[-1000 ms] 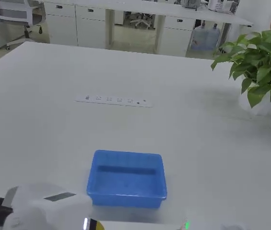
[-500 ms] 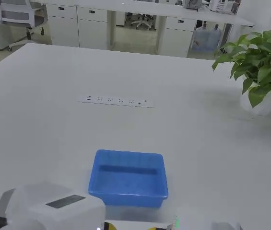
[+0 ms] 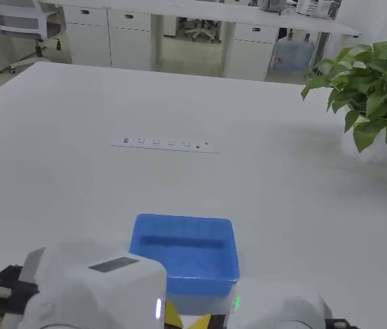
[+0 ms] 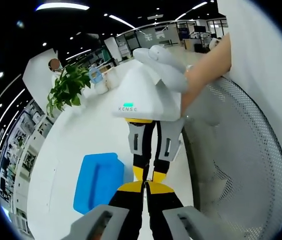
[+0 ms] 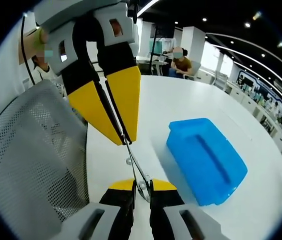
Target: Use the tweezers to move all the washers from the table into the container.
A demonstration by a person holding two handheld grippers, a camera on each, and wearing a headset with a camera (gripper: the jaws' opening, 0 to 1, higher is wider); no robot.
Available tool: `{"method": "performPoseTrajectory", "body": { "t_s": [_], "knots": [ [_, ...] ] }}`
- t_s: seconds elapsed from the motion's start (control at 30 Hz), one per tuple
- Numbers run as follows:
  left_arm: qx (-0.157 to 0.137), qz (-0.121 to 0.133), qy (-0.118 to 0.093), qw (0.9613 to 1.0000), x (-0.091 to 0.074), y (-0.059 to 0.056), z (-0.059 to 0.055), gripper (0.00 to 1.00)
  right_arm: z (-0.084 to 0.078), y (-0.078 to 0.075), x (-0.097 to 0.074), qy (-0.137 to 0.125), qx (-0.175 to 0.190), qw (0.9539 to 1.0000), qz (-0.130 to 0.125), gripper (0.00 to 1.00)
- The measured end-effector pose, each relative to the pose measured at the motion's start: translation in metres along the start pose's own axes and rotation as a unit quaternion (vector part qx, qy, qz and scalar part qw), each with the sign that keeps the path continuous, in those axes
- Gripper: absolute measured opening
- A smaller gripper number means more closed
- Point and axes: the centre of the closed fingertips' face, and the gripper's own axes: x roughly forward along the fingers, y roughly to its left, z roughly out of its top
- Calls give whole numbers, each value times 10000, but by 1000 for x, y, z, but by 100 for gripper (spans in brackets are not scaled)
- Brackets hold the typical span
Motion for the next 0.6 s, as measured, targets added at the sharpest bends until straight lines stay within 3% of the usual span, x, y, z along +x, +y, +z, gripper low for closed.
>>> {"method": "performPoseTrajectory", "body": {
  "t_s": [0.13,0.2,0.37,0.43,0.53,0.6],
  "knots": [
    [-94,-73,-9,9999,4,3,-1,0,-3,1,2,-7,161,9998,84,7],
    [-286,-96,-155,9994,5,6,2,0,-3,-1,2,-58,169,9998,37,7],
    [-303,-86,-142,9994,8,12,3,0,-2,-4,2,-142,452,9988,98,7],
    [-445,-170,-161,9987,12,12,4,0,-3,-5,3,-145,572,9981,150,7],
    [-612,-146,-220,9978,17,19,4,0,-3,-7,3,-228,1016,9942,256,6],
    [-787,-158,-323,9963,19,22,7,0,-4,-10,2,-243,1071,9935,304,6]
  ]
}}
